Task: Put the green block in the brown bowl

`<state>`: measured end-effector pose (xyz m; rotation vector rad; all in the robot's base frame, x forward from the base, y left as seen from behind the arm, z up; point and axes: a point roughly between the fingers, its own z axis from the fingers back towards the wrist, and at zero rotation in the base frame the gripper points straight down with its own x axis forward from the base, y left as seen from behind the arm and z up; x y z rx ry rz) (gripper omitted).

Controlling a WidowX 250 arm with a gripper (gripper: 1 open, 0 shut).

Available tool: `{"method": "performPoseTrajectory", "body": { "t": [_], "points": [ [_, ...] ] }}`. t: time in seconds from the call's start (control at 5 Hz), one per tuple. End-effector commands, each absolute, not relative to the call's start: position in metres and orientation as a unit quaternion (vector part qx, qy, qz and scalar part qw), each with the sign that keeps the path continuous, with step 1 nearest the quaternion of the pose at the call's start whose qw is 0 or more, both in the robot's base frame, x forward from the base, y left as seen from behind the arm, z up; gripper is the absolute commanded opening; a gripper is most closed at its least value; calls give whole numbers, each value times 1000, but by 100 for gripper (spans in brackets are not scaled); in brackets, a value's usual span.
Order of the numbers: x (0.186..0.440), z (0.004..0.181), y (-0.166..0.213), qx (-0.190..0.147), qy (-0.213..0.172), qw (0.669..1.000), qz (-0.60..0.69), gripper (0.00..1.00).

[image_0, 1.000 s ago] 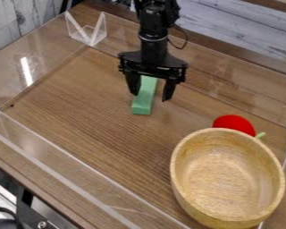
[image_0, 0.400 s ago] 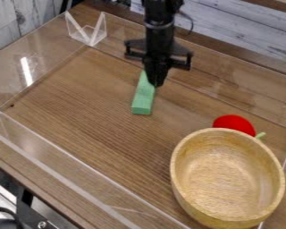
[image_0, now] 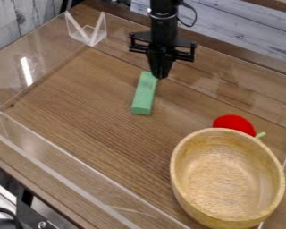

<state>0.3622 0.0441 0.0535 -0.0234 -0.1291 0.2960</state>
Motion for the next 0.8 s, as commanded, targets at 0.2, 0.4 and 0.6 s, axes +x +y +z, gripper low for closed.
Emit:
{"method": "performPoseTrajectory", "body": {
  "t": [0.2, 0.4, 0.6],
  "points": [
    [380, 45, 39, 1, -79, 983, 165, 100],
    [376, 42, 40, 4, -76, 981, 177, 0],
    [372, 48, 41, 2, -77, 979, 186, 0]
  ]
}}
